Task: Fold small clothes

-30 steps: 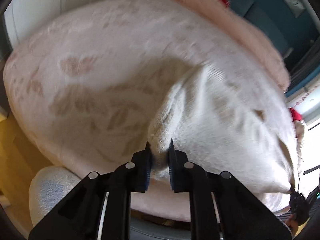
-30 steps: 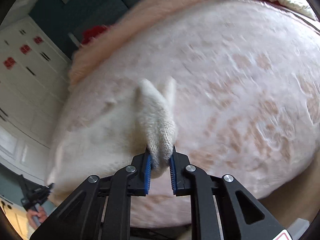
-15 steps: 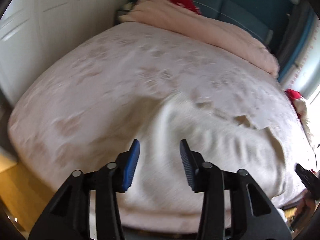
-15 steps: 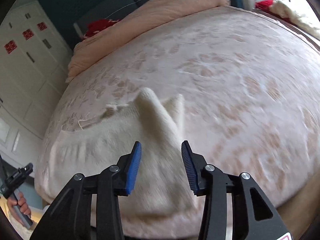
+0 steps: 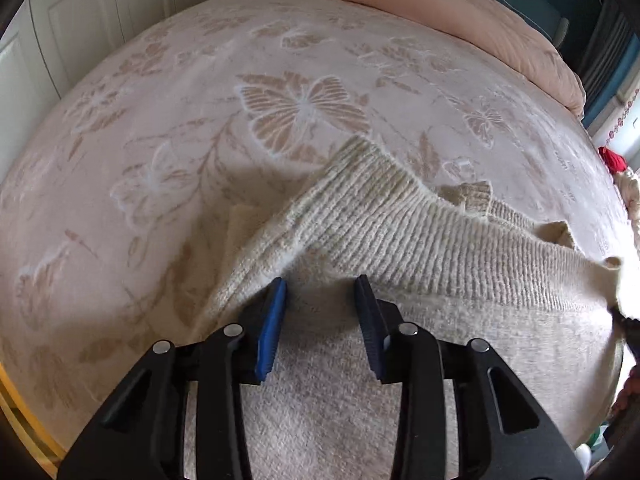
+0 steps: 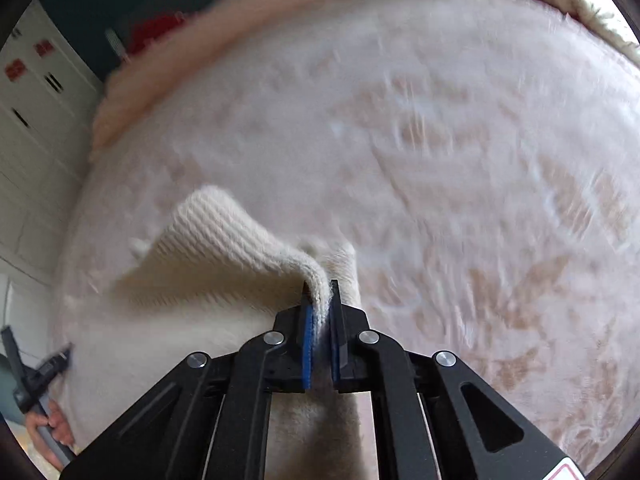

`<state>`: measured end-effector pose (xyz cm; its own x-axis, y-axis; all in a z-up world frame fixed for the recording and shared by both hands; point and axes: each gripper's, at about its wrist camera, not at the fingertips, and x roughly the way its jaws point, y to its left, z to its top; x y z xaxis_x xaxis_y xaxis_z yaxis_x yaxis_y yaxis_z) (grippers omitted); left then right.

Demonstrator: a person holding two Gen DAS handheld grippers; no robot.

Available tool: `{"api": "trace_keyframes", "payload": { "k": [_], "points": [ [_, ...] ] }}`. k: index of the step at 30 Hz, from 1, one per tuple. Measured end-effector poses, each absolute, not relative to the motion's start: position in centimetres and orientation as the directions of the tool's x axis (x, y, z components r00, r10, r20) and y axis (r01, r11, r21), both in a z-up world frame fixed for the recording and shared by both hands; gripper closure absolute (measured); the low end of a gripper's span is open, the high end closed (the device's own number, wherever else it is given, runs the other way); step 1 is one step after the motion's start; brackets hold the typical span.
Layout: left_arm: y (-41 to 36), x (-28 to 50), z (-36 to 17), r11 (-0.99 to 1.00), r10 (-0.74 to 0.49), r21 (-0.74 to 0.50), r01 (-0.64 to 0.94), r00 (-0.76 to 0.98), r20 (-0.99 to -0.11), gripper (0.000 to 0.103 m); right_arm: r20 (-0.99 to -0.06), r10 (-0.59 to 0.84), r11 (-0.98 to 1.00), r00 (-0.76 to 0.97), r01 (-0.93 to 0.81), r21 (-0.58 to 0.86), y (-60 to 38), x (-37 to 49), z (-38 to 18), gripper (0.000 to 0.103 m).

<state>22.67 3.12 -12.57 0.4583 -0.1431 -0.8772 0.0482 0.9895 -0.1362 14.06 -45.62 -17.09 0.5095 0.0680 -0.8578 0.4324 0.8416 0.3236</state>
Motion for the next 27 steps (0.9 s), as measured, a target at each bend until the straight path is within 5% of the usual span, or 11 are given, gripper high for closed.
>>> {"api": "trace_keyframes", "payload": {
  "k": [4, 8, 12, 14, 18, 24, 27],
  "points": [
    [2.0, 21.7, -10.0, 0.99, -0.136, -0.108, 0.087, 0.484, -0.864, 0.07, -0.808, -0.004, 0.86, 0.589, 0.415, 0.298, -44.0, 12.6, -13.0, 0.081],
    [0.0, 20.3, -7.3, 0.98, -0.194, -0.136, 0.147, 0.536, -0.821, 0.068, -0.739, 0.037, 0.919, 0.673, 0.267, 0.29, -38.1, 12.6, -8.9, 0.083],
    [-2.9, 21.3, -9.6, 0.975, -0.21, -0.15, 0.164, 0.459, -0.863, 0.068, -0.791, 0.186, 0.947, 0.583, 0.108, 0.303, -32.3, 15.7, -11.9, 0.093],
    [-2.9, 22.1, -11.7, 0.982, -0.181, -0.138, 0.13, 0.424, -0.887, 0.067, -0.851, 0.108, 0.961, 0.514, 0.164, 0.221, -32.8, 17.0, -15.3, 0.103],
    [-2.2, 22.2, -12.0, 0.977, -0.207, -0.159, 0.143, 0.44, -0.874, 0.066, -0.823, 0.184, 0.882, 0.537, 0.278, 0.379, -36.8, 15.8, -15.5, 0.102],
    [-1.2, 21.8, -11.3, 0.968, -0.251, -0.22, 0.122, 0.449, -0.857, 0.067, -0.869, 0.016, 0.938, 0.495, 0.294, 0.185, -37.5, 13.9, -15.1, 0.103],
    [1.3, 19.6, -9.1, 0.964, -0.266, -0.238, 0.119, 0.483, -0.834, 0.065, -0.829, 0.079, 0.889, 0.553, 0.337, 0.309, -39.3, 11.0, -13.5, 0.097]
  ]
}}
